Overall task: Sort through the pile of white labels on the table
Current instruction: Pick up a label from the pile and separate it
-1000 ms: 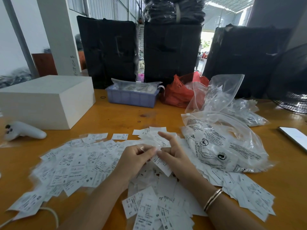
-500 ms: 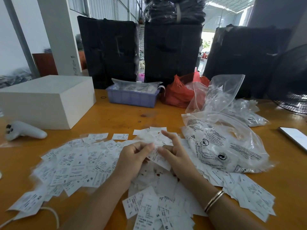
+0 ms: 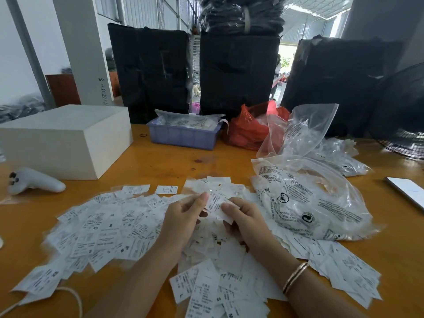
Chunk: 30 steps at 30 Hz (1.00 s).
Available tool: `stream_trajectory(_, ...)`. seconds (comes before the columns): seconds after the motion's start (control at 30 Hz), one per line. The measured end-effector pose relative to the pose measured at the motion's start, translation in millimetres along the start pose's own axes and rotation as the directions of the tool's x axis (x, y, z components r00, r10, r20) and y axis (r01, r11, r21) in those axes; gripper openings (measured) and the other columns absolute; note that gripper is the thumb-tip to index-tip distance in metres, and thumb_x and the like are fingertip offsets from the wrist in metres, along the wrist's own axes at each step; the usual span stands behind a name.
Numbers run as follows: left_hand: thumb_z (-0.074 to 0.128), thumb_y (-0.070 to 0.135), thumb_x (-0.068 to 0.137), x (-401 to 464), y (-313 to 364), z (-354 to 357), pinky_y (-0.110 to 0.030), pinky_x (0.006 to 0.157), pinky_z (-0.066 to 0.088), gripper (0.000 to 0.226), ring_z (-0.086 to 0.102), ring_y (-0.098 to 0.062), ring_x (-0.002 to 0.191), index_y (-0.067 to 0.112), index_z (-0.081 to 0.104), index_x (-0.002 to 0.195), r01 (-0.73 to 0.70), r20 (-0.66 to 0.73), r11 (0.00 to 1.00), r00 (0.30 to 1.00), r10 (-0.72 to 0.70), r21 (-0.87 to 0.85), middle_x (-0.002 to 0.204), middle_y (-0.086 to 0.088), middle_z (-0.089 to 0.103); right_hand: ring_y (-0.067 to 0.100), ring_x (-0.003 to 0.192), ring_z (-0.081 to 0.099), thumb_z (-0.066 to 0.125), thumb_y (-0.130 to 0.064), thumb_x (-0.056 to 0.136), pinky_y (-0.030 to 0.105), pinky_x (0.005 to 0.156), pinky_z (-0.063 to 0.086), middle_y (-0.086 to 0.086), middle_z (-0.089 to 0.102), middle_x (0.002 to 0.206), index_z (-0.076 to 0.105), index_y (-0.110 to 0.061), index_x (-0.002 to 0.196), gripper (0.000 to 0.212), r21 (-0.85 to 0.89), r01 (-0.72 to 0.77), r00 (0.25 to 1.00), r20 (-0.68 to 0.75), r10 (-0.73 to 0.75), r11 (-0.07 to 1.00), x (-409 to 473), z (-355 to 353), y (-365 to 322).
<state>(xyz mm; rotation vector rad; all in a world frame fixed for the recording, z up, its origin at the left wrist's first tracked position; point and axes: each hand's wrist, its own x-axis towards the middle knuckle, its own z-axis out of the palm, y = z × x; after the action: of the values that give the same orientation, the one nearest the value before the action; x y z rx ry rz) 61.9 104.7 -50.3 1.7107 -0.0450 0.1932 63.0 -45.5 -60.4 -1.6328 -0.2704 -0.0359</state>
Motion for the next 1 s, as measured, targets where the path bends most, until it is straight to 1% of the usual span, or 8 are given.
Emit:
stream_trajectory(0.23,0.045,0.067,0.068,-0.6,-3.9,0.8,-0.005,0.055,0.042,0.053,0.060,0.006,0.060,0.021,0.071,0.068,-0.056,0.042,0.998,0.998,0.056,-0.008,0.066,0.017,0.069,0.007,0.038,0.039,0.049,-0.021,0.098,0.017,0.037,0.031,-0.002,0.050,0.047,0.050,-0.016,0.063,0.035,-0.065,0.069,0.994,-0.082,-0.075,0.995,1.0,0.4,1.3)
stream_trajectory(0.37,0.048,0.059,0.079,-1.6,-3.0,1.3,0.000,0.055,0.039,0.034,0.058,0.014,0.062,0.031,0.065,0.069,-0.107,0.019,0.988,0.994,0.106,0.115,0.061,0.023,0.065,0.005,0.041,0.043,0.053,-0.019,0.096,0.016,0.045,0.034,-0.005,0.051,0.046,0.049,-0.007,0.065,0.034,-0.269,0.137,0.984,-0.071,-0.161,0.953,1.6,3.2,4.8)
stream_trajectory(0.47,0.057,0.047,0.087,1.2,-4.7,-0.3,-0.007,0.060,0.046,0.010,0.060,0.013,0.072,0.040,0.063,0.086,-0.098,-0.028,0.991,0.994,0.101,0.088,0.072,0.020,0.068,0.009,0.045,0.042,0.055,-0.017,0.093,0.023,0.047,0.034,0.001,0.048,0.049,0.043,-0.009,0.061,0.036,-0.357,0.175,0.972,-0.088,-0.220,0.918,1.6,4.3,6.9)
stream_trajectory(0.6,0.061,0.043,0.087,3.7,-4.4,-2.4,-0.023,0.067,0.048,0.019,0.065,0.005,0.066,0.046,0.069,0.071,0.028,-0.033,0.999,0.999,-0.030,-0.046,0.072,0.023,0.069,0.011,0.049,0.037,0.050,-0.027,0.086,0.028,0.048,0.028,0.006,0.040,0.052,0.033,-0.020,0.057,0.034,-0.438,0.217,0.960,-0.067,-0.273,0.872,0.8,8.5,6.4)
stream_trajectory(0.73,0.064,0.045,0.084,4.7,-6.7,0.1,-0.022,0.063,0.050,0.019,0.069,-0.004,0.069,0.029,0.071,0.079,0.041,-0.022,0.997,0.999,-0.042,-0.061,0.073,0.012,0.072,0.011,0.049,0.035,0.049,-0.024,0.083,0.029,0.048,0.028,0.006,0.038,0.051,0.032,-0.020,0.056,0.033,-0.433,0.230,0.956,-0.067,-0.286,0.871,0.1,9.4,4.3)
stream_trajectory(0.83,0.062,0.055,0.075,1.5,-5.8,3.3,-0.010,0.055,0.049,0.032,0.068,-0.002,0.067,0.024,0.071,0.078,-0.044,0.040,0.999,0.998,0.045,-0.020,0.070,0.010,0.072,0.013,0.048,0.039,0.053,-0.012,0.089,0.029,0.048,0.032,0.017,0.044,0.050,0.040,-0.003,0.059,0.034,-0.357,0.207,0.963,-0.091,-0.255,0.911,0.2,6.7,5.1)
stream_trajectory(0.93,0.060,0.060,0.070,-0.3,-6.1,4.5,-0.009,0.057,0.048,0.041,0.066,-0.001,0.067,0.022,0.072,0.081,-0.080,0.110,0.996,0.990,0.084,-0.036,0.073,0.005,0.071,0.008,0.042,0.042,0.052,-0.010,0.095,0.021,0.045,0.034,0.007,0.050,0.048,0.046,0.005,0.068,0.032,-0.264,0.184,0.970,-0.108,-0.218,0.947,-0.2,2.6,2.1)
stream_trajectory(1.0,0.064,0.051,0.078,2.3,-8.6,3.4,-0.010,0.055,0.046,0.031,0.061,-0.001,0.060,0.021,0.073,0.080,-0.053,0.088,0.998,0.995,0.055,-0.033,0.068,0.006,0.069,0.009,0.043,0.043,0.051,-0.015,0.096,0.020,0.045,0.035,0.002,0.051,0.048,0.048,0.002,0.070,0.031,-0.209,0.170,0.975,-0.108,-0.195,0.963,0.0,0.4,0.4)
